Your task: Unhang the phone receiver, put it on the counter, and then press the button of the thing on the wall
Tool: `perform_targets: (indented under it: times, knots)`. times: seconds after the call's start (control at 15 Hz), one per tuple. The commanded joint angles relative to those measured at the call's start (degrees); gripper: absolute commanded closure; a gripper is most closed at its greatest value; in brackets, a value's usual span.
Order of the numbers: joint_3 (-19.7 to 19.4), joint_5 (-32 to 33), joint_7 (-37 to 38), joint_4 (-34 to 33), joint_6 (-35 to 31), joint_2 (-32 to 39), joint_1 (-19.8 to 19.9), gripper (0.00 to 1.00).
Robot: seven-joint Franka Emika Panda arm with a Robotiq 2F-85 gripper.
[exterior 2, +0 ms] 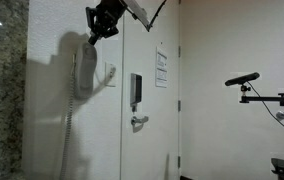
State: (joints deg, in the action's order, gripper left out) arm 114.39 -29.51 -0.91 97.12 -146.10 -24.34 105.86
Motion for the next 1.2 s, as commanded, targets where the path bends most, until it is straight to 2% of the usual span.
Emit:
perform_targets:
  times: [0.0, 0.87, 0.93, 1.13]
  knots:
    - [-0.5, -1.7, -0.4, -0.6, 1.2, -1.5, 0.4, 1.00]
    - [0.0, -1.3, 0.8, -2.7, 1.1, -4.2, 3.6, 1.00]
    - [-0.8, -0.6, 0.2, -0.7, 0.3, -3.3, 2.1, 0.99]
    - [-0.8, -0.6, 0.2, -0.8, 0.3, -3.3, 2.1, 0.99]
